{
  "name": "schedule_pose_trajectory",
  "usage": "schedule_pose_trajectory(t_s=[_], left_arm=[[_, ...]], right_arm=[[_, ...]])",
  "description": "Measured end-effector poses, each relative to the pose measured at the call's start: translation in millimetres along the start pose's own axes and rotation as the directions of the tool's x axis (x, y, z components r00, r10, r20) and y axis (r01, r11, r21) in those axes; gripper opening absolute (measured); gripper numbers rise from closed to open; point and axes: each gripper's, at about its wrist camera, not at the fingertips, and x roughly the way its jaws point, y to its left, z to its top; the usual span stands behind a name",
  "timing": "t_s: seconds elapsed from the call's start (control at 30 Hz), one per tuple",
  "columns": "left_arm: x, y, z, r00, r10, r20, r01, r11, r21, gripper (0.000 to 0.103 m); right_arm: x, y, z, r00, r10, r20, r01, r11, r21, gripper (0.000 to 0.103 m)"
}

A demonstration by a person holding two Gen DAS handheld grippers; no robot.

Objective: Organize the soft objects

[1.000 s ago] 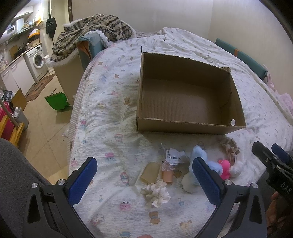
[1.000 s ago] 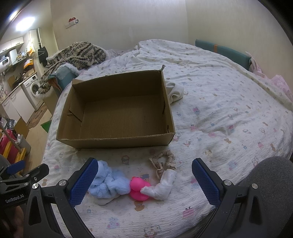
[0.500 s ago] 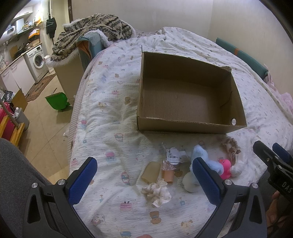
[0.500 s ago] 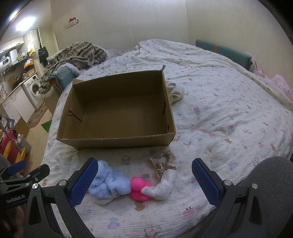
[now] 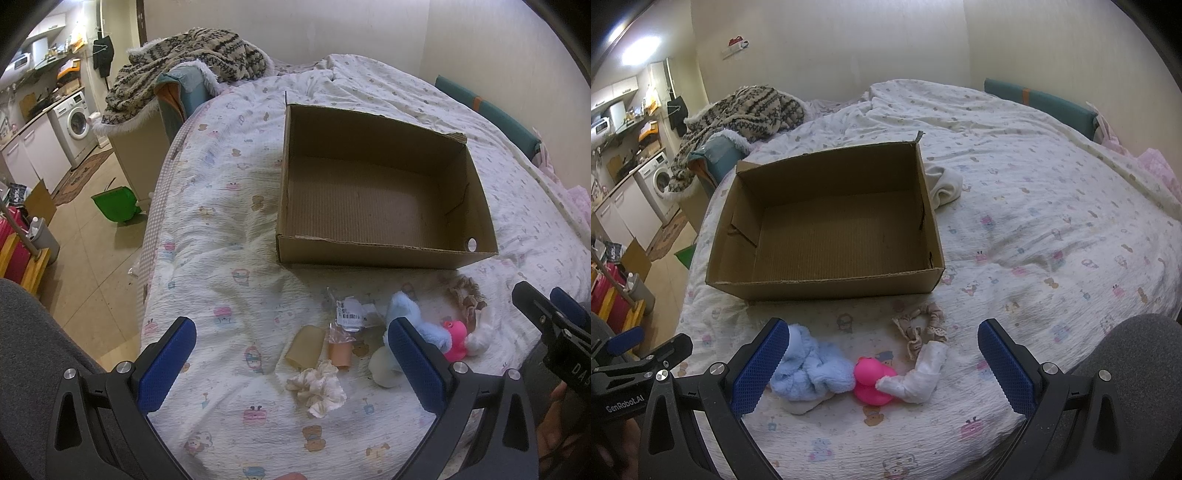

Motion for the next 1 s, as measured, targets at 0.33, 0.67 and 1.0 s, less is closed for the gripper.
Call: schedule_pose_trajectory(t_s=[0.33,0.67,1.0], left_arm=[[0,0,0,1.0,0.0,0.0,0.0,1.0,0.0,0.103],[0,-1,1,1.0,0.0,-0.003,0.0,1.0,0.001,0.103],[17,34,23,0.984,-0.03,-0.174,0.006,0.991,-0.135,0.103]], right_arm=[[0,-1,0,1.0,0.001,-0.001,-0.001,1.0,0.001,0.103],[0,-2,0,1.0,0.004,0.0,-0.004,1.0,0.002,0.103],[-1,-12,3,1.0,0.027,-0.016,-0.026,0.997,0.071,0.103]])
